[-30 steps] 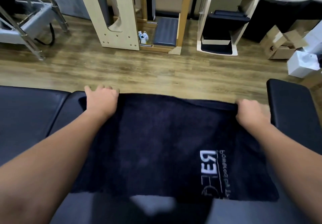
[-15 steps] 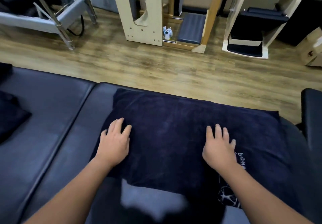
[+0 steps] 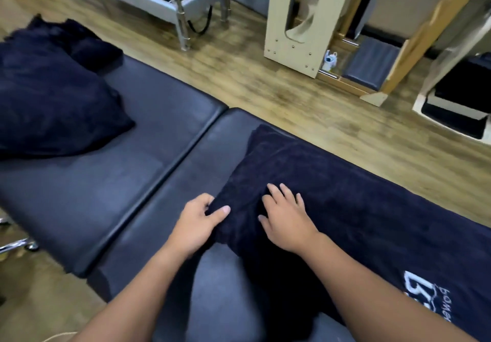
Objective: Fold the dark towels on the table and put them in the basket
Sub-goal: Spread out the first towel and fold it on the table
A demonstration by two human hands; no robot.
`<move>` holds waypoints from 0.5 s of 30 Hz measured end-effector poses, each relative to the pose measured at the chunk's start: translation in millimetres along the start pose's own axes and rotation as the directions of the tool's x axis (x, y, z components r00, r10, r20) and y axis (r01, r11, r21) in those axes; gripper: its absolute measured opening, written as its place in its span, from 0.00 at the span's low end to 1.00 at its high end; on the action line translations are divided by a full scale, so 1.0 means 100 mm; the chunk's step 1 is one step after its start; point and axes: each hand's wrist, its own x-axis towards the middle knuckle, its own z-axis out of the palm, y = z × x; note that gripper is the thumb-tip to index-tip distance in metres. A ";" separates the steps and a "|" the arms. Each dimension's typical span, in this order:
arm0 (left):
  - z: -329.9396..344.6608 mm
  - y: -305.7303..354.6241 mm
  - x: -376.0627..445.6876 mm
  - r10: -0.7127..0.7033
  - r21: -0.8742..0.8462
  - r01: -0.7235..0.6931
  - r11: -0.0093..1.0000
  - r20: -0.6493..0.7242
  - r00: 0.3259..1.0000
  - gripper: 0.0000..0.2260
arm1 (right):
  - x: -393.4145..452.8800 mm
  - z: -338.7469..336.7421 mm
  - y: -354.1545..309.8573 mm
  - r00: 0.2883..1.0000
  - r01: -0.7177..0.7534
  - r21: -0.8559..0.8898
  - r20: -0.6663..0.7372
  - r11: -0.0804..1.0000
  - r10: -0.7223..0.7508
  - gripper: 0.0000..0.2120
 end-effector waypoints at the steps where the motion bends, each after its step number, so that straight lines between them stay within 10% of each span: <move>1: -0.04 -0.02 -0.01 -0.034 -0.094 0.043 0.995 0.100 0.994 0.09 | 0.11 -0.05 -0.02 0.999 -0.002 0.008 -0.038 1.000 0.002 0.19; 4: -0.21 -0.13 0.06 -0.109 0.374 0.004 0.927 0.261 0.959 0.11 | 0.43 -0.26 -0.04 0.991 -0.021 -0.028 -0.136 0.999 0.017 0.15; 7: -0.41 -0.17 0.16 0.013 0.732 -0.009 0.681 0.000 1.000 0.15 | 0.76 -0.48 -0.07 0.988 -0.022 -0.097 -0.156 0.995 0.006 0.13; 12: -0.59 -0.32 0.11 0.011 0.110 -0.038 0.993 0.236 0.972 0.07 | 1.32 -0.75 -0.20 0.990 -0.091 -0.095 -0.117 0.991 0.080 0.18; 15: -0.73 -0.46 0.16 -0.014 0.220 -0.033 0.975 0.207 0.978 0.10 | 1.59 -0.81 -0.31 0.995 -0.099 -0.153 -0.036 0.983 0.095 0.29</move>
